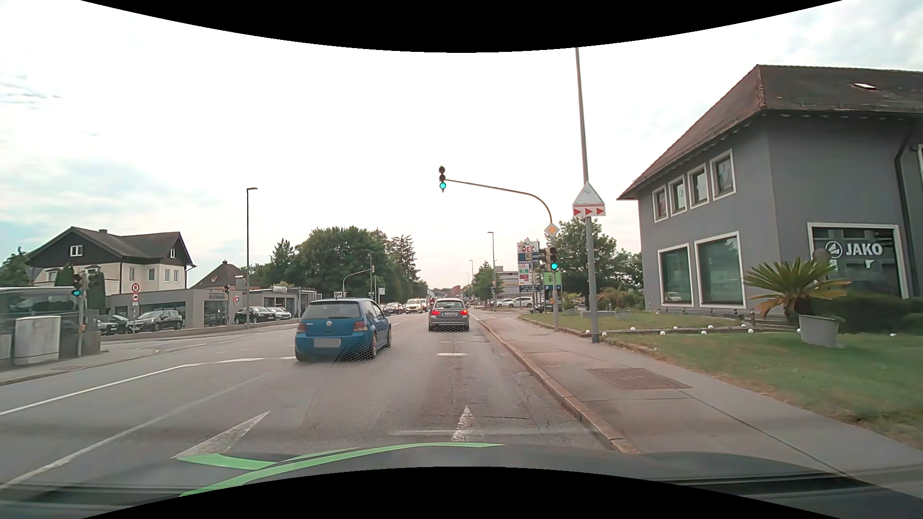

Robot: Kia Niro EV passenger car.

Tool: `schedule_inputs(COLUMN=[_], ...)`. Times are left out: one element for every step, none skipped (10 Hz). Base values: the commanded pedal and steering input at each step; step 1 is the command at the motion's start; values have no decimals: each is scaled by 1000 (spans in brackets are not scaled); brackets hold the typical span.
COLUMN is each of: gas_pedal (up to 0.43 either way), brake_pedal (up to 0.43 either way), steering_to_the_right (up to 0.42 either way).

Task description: Follow the waypoints while adhering to traffic rules and regulations

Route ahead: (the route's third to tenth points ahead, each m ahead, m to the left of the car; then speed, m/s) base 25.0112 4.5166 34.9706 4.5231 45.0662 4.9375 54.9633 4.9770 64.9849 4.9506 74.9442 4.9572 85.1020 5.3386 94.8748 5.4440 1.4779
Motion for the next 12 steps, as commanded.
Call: schedule_inputs(gas_pedal=[228,240,240,240,240,240,240,240,240,240,240,240], brake_pedal=[0,0,0,0,0,0,0,0,0,0,0,0], steering_to_the_right=[-6,-6,-7,-8,-9,-11,-11,-11,-11,-11,-11,-11])
